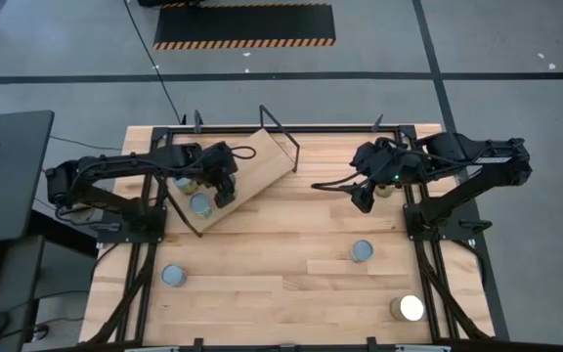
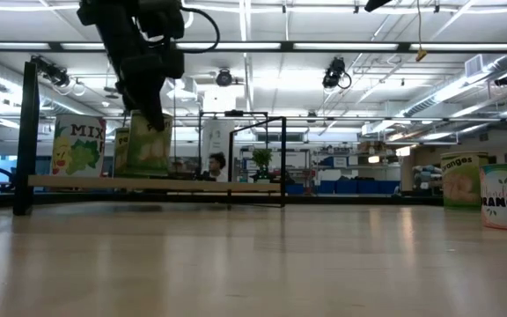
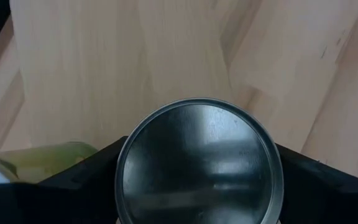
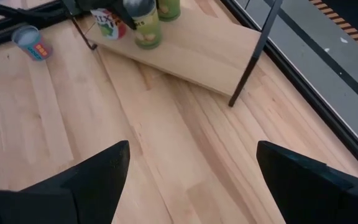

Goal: Pick and place cans onto a shelf
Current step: Put the canned pears on the shelf

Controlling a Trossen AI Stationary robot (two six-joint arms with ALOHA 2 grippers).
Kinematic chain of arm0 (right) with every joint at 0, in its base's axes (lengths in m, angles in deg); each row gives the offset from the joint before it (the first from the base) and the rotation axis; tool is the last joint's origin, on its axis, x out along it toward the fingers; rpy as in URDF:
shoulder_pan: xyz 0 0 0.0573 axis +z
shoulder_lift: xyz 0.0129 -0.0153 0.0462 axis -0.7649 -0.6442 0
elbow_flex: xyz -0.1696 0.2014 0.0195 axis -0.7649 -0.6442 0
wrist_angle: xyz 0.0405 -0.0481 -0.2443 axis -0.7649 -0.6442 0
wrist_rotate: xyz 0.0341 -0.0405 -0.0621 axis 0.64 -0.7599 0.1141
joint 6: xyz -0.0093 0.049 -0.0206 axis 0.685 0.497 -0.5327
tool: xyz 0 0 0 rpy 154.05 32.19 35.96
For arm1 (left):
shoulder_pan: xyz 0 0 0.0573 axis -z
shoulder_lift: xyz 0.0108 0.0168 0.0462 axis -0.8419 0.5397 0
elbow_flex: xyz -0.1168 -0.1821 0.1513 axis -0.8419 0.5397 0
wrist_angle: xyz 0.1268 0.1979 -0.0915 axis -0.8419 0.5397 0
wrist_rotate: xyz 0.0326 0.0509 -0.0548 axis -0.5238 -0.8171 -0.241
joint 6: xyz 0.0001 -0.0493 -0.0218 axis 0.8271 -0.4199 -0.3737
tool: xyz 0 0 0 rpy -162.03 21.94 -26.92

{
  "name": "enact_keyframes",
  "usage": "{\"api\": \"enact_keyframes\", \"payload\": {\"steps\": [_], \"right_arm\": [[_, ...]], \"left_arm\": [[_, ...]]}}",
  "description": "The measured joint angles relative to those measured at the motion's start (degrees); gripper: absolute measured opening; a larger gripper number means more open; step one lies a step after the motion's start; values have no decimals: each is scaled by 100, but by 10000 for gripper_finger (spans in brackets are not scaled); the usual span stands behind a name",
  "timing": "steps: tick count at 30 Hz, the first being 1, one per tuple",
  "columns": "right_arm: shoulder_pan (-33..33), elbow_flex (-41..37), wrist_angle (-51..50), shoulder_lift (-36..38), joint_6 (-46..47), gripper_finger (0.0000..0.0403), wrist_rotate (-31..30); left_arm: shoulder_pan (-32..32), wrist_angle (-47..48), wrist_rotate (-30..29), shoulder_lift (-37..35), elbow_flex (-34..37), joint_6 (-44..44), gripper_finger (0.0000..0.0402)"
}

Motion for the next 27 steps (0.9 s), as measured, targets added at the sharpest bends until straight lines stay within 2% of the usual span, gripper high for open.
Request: {"api": "enact_keyframes", "payload": {"steps": [7, 27], "right_arm": [[-40, 0, 125, 0, 0, 359, 0], [-153, 0, 364, 0, 27, 359, 109]], "left_arm": [[10, 86, 112, 2, 0, -36, 337], [13, 4, 151, 23, -2, -45, 349]]}}
